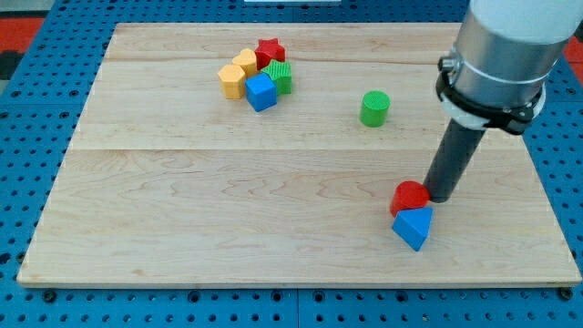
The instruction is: Place the red circle and green circle diagonally left to the blue triangle
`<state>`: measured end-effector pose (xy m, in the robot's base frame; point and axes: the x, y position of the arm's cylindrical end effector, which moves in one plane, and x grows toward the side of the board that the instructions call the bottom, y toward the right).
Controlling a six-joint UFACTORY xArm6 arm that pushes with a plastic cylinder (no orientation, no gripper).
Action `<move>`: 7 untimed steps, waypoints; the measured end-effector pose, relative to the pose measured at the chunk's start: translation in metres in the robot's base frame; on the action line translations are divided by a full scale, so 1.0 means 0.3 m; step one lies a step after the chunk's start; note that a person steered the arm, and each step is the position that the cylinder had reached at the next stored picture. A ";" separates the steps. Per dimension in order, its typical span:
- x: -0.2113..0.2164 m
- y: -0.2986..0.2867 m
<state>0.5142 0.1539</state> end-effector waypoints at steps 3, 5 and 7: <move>-0.495 -0.064; -0.549 -0.103; -0.684 -0.058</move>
<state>0.3092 0.1364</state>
